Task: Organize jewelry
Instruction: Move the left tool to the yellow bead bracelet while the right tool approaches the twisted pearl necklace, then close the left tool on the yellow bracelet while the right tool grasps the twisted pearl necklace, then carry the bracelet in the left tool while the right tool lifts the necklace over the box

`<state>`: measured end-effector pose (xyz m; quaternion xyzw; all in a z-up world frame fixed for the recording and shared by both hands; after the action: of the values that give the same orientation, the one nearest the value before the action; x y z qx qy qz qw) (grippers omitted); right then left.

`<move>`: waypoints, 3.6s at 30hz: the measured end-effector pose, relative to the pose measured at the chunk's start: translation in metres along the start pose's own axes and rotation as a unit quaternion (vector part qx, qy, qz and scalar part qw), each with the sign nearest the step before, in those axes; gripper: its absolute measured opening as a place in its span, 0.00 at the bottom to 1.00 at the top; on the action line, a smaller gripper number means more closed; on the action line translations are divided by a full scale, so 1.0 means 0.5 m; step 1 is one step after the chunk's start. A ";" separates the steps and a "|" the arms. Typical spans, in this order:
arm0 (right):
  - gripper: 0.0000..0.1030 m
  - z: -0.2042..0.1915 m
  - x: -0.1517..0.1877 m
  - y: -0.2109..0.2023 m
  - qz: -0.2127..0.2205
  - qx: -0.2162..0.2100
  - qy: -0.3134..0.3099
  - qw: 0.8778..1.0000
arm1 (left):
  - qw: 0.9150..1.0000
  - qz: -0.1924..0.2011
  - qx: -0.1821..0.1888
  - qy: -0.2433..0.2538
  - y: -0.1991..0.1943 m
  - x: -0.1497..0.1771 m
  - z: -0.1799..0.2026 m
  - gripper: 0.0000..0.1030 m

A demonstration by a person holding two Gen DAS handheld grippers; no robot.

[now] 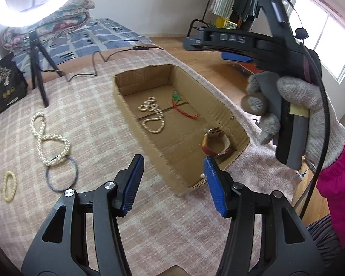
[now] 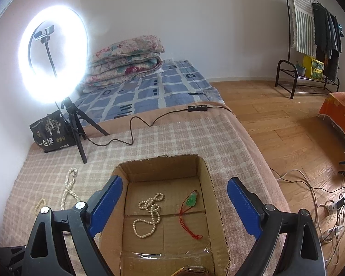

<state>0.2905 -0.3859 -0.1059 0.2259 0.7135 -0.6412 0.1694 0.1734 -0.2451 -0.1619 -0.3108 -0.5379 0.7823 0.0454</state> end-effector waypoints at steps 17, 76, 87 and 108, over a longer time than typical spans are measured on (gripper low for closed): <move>0.91 -0.190 -0.009 -0.038 0.043 -0.054 -0.054 0.996 | 0.992 0.029 -0.050 -0.111 -0.137 0.078 -0.258 0.54; 0.34 -0.616 0.190 0.362 -0.199 -0.092 -0.269 0.938 | 0.951 -0.066 -0.162 -0.255 0.005 0.197 -0.697 0.31; 0.20 -0.618 0.188 0.370 -0.193 -0.074 -0.277 0.938 | 0.951 -0.055 -0.170 -0.253 0.010 0.188 -0.710 0.13; 0.05 -0.579 0.115 0.309 -0.151 -0.100 -0.223 0.958 | 0.946 -0.009 -0.148 -0.287 -0.067 0.177 -0.697 0.05</move>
<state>0.3393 -0.0812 -0.2311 -0.0509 0.7439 -0.6189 0.2468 0.2800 0.0884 -0.2509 -0.0717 -0.6410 0.7493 -0.1503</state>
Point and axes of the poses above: each gripper's, at about its wrist camera, not at the fingertips, and y roughly the way its jaws point, z to its right, x to its underside, the point moved 10 cm from there along y, roughly the way its jaws point, and after that the axes turned 13 degrees about -z, right-handed, at the moved point
